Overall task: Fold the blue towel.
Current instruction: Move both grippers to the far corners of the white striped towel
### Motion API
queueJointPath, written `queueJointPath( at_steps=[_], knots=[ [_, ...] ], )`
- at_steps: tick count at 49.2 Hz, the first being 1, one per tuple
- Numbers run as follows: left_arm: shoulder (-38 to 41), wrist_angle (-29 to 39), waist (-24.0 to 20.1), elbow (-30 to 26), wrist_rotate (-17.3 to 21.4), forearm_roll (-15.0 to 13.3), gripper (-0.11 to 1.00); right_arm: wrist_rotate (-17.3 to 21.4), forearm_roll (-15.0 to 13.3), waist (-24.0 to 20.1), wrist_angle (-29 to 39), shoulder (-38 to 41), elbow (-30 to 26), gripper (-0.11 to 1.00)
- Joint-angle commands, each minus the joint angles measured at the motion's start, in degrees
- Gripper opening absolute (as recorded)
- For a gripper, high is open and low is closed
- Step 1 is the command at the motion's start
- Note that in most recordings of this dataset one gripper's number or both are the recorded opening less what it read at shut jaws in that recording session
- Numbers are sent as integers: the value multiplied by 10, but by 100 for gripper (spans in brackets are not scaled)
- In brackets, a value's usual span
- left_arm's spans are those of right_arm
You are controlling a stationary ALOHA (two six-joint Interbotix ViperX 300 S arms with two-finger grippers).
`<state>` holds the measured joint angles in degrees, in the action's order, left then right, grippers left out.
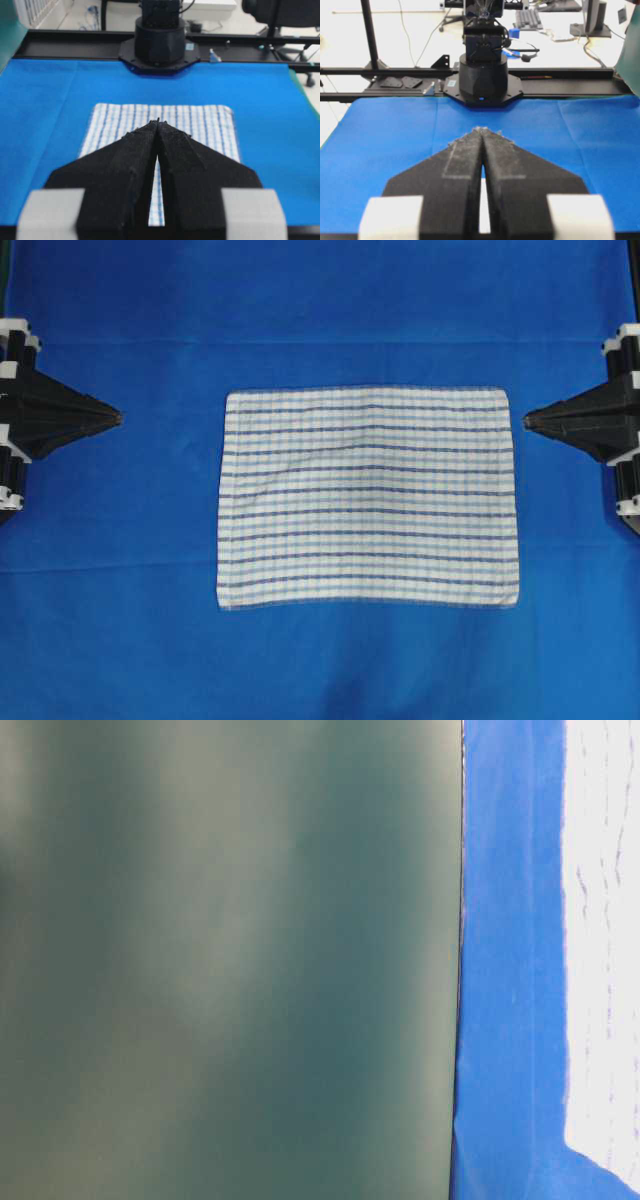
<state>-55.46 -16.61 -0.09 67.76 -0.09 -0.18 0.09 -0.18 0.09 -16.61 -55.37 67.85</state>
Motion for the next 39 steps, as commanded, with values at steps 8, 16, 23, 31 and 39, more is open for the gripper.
queueJointPath(
  at_steps=[8,16,23,31,39],
  knots=[
    [47,-11,-27,-21,3,-12,0,2,1,22,35,7,-26,0],
    [108,-31,-50,-35,1,-12,0,13,4,69,89,9,-34,0],
    [167,-38,-78,-45,-3,-12,0,24,4,127,140,16,-30,0],
    [242,-38,-99,-69,-3,-12,0,33,4,192,193,44,-24,0],
    [331,-36,-117,-93,-3,-13,24,40,4,240,220,105,-10,1]
  ],
)
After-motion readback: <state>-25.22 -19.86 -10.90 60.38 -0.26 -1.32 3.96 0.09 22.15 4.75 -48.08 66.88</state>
